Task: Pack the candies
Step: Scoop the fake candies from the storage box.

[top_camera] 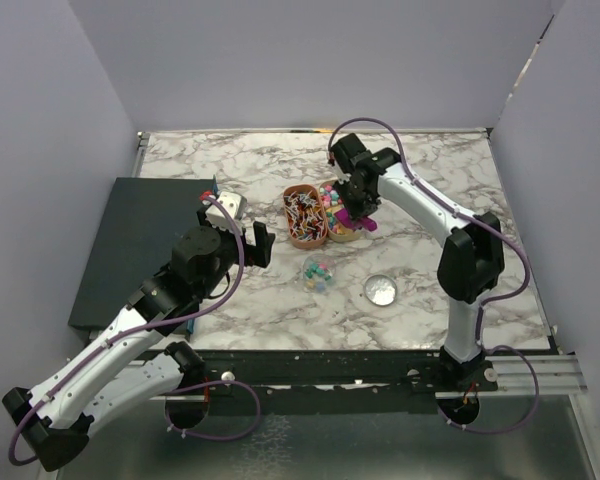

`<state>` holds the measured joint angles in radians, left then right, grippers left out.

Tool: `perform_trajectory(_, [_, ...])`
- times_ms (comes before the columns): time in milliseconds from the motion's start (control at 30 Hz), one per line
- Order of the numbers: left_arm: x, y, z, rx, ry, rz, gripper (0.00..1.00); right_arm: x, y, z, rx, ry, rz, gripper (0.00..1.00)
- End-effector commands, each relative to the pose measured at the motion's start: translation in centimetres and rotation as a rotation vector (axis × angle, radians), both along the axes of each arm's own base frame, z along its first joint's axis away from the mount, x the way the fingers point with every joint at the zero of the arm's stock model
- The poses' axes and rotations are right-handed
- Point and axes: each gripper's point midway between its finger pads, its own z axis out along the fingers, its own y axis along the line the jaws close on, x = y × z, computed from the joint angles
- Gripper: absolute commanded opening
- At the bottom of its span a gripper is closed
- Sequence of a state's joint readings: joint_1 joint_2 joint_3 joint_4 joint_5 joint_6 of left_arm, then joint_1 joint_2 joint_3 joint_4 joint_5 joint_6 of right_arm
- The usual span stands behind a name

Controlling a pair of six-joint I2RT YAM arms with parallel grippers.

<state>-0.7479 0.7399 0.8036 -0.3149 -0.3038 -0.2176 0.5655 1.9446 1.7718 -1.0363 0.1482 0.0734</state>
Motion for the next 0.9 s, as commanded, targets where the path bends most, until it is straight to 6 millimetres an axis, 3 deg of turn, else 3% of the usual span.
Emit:
perform_trajectory(0, [0.0,0.2,0.1,0.005,-0.016,-0.001,0.89,2.1,0.8,-0.6,0.037,-0.018,-0.028,0.01])
perform_trajectory(600, [0.1,0.3,-0.2,0.016,-0.012,0.007,0.89,5.8,1.7,-4.0,0.067,-0.080,-0.111,0.01])
perform_trajectory(867, [0.2,0.3,-0.5,0.025,-0.006,0.010,0.89,6.0,1.6,-5.8,0.066,-0.089,-0.130,0.01])
